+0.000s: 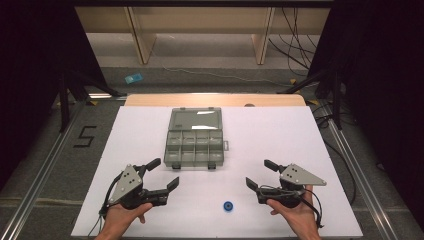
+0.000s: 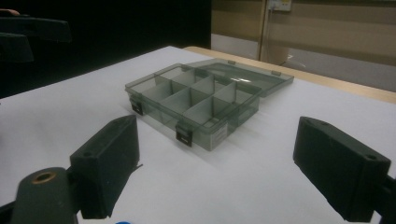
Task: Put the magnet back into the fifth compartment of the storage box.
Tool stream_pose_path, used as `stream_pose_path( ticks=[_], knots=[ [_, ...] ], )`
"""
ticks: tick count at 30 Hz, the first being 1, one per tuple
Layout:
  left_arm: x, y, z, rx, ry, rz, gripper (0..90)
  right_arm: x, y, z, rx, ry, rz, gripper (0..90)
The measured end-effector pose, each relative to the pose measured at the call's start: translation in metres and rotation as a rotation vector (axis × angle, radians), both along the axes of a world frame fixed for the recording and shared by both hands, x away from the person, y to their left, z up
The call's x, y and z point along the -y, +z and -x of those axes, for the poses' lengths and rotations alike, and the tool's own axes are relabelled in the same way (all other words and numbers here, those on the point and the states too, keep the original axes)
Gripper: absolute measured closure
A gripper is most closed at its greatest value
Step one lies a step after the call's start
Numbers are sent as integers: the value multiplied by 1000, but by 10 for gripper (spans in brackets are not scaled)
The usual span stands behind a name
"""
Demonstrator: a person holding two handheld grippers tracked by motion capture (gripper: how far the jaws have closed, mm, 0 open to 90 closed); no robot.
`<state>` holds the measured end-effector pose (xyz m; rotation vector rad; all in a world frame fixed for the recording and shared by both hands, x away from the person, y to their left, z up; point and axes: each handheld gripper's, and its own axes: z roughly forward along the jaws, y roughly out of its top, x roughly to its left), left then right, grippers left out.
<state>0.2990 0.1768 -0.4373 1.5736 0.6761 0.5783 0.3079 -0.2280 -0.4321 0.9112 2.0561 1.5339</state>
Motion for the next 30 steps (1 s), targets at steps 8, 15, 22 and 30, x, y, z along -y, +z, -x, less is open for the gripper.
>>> stream_pose_path(
  ticks=[8,15,22,30],
  knots=[
    [0,0,1,-8,7,-12,158,-2,0,0,3,1,2,154],
    [-1,0,0,-3,7,-21,158,-7,0,0,7,8,13,154],
    [0,0,-1,-8,8,-18,159,-8,0,-2,4,20,7,154],
    [1,-1,-2,-5,4,-24,158,-14,-2,-3,-9,38,48,155]
  ],
)
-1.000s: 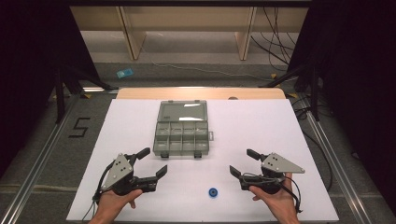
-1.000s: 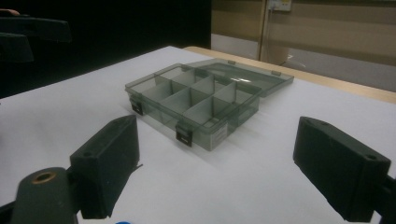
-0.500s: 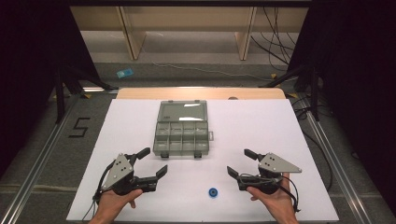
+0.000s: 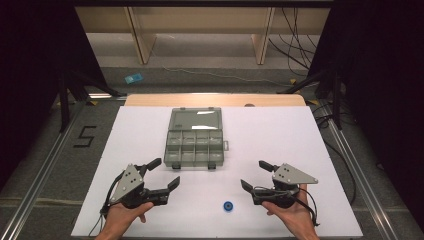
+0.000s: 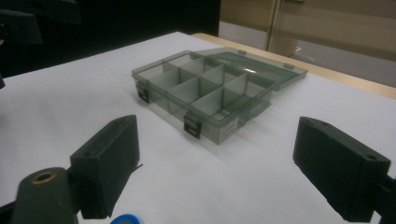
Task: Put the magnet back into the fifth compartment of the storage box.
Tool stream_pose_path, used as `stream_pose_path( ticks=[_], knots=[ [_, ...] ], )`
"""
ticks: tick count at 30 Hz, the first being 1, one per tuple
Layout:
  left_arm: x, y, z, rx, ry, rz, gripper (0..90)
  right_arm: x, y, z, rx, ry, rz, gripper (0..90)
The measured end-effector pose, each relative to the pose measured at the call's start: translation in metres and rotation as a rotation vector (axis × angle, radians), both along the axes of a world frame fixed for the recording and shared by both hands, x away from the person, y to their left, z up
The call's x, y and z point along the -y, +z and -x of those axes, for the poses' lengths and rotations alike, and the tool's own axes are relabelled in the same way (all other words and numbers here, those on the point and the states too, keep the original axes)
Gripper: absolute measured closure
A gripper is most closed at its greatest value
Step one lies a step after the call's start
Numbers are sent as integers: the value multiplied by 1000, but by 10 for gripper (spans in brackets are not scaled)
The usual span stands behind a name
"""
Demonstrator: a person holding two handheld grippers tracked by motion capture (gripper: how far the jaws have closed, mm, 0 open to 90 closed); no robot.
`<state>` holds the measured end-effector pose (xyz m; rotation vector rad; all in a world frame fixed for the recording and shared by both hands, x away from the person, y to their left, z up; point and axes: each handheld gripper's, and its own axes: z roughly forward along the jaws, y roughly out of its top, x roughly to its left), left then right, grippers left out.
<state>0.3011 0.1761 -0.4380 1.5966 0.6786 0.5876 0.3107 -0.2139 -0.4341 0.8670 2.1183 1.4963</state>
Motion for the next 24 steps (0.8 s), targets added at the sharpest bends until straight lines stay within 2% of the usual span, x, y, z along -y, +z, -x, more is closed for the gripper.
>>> stream_pose_path(
  ticks=[1,2,4,5,7,11,12,15,17,19,20,24],
  knots=[
    [0,0,0,-2,0,2,159,0,1,0,-5,-5,23,155],
    [0,0,0,-3,1,3,158,-2,0,-1,9,6,20,155],
    [0,0,0,-1,0,1,159,-4,1,-1,-6,18,60,155],
    [0,0,0,-1,0,1,159,-5,0,-2,5,19,72,155],
    [1,0,0,-2,0,4,159,-8,1,-2,-13,36,91,155],
    [2,-1,-1,-10,0,14,159,-13,3,-4,-3,56,115,156],
    [2,-1,-2,-6,-5,18,158,-15,4,-5,-14,69,129,157],
    [2,-1,-1,-21,6,12,159,-17,4,-7,-6,76,152,158],
    [2,-1,-1,-23,7,10,158,-21,5,-9,-15,96,192,159],
    [2,-2,-1,-25,7,7,158,-23,4,-10,-21,106,201,161],
    [3,-3,-2,-24,2,19,159,-24,4,-10,-36,115,217,162],
    [1,-2,-1,-17,6,3,158,-31,4,-13,-65,149,258,173]
  ],
)
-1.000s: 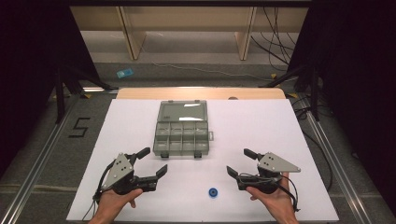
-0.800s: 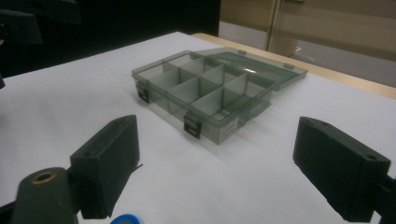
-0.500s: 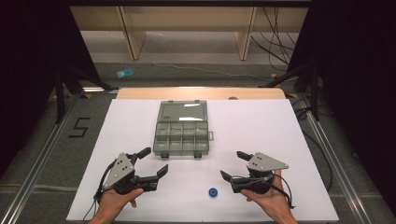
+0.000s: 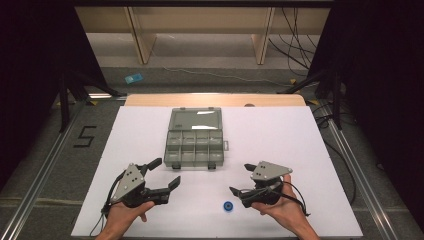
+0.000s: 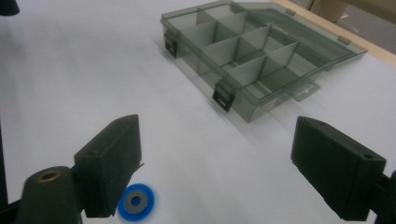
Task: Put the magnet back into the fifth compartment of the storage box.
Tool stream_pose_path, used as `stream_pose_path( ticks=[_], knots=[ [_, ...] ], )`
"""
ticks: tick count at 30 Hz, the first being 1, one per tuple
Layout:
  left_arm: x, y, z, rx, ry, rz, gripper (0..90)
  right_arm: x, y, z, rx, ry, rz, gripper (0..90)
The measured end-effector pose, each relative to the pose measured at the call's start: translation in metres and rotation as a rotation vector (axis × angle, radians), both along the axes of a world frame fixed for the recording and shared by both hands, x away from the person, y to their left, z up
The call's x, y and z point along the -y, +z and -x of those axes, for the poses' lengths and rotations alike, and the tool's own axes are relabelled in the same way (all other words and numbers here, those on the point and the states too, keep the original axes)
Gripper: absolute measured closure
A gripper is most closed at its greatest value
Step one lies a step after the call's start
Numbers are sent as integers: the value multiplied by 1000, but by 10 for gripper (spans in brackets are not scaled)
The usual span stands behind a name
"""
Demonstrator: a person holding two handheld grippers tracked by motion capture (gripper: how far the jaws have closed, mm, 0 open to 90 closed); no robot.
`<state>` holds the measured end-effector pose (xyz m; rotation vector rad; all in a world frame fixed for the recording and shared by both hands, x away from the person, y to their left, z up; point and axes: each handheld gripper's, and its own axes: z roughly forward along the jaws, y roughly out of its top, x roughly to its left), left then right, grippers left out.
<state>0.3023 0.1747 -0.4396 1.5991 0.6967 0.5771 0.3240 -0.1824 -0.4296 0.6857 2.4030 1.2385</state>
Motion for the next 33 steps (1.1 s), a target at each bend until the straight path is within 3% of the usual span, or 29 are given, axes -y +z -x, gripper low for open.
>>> stream_pose_path(
  ticks=[2,3,4,5,9,13,16,24,33],
  knots=[
    [0,0,1,-4,1,2,159,-8,1,-2,-30,40,54,183],
    [-1,0,1,-7,2,2,159,-8,1,-2,-30,40,54,183],
    [-1,0,1,-7,2,4,159,-14,1,-3,-53,69,101,188],
    [-1,0,1,-6,2,7,159,-14,1,-3,-53,69,101,188],
    [0,0,1,4,-6,14,159,-28,-6,-3,-111,140,229,245],
    [-1,0,2,-8,0,14,159,-32,-7,-3,-129,160,264,241],
    [-1,1,2,7,-3,6,159,-36,-6,-3,-158,186,300,241],
    [-2,1,2,9,-1,7,159,-46,-11,-3,-177,237,399,257],
    [-3,1,2,11,-2,7,159,-55,-18,-3,-238,280,499,312]
  ],
)
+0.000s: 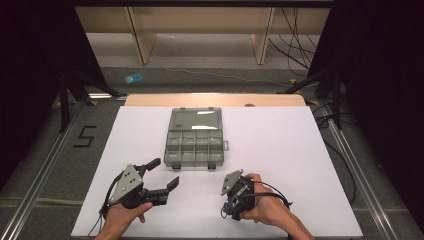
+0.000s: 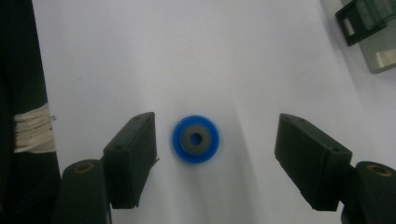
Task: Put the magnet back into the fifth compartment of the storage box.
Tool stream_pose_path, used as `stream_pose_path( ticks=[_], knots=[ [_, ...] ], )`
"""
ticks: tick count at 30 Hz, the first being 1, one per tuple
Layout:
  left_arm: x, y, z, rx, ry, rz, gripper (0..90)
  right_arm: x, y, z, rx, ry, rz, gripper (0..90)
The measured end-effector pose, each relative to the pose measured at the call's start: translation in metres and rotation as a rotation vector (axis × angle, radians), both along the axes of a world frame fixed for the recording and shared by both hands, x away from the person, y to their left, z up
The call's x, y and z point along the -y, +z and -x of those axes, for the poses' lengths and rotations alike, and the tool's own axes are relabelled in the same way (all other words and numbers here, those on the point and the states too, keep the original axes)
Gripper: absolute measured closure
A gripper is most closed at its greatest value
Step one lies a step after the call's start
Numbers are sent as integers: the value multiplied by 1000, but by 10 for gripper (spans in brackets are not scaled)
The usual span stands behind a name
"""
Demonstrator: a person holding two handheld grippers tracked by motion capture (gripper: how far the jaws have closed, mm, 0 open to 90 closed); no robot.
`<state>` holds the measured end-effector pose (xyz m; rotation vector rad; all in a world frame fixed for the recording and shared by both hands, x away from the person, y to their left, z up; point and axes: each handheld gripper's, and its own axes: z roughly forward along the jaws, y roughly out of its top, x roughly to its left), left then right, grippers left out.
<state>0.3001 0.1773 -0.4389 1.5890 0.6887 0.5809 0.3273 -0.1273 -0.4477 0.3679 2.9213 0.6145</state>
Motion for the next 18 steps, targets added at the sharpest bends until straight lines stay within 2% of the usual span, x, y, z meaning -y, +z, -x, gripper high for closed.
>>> stream_pose_path(
  ticks=[3,7,10,14,16,18],
  knots=[
    [0,0,0,0,0,-2,159,-2,-2,0,-15,18,37,338],
    [0,0,0,0,-1,-2,159,-6,-6,-1,-27,35,58,389],
    [0,0,-1,6,-7,9,159,-8,-8,-2,-37,40,72,436],
    [0,0,0,2,0,-4,159,-9,-9,-2,-46,45,78,468],
    [0,0,-1,8,-7,8,159,-10,-10,-3,-47,44,85,500],
    [0,0,0,3,0,-6,159,-10,-11,-4,-54,45,87,516]
  ],
)
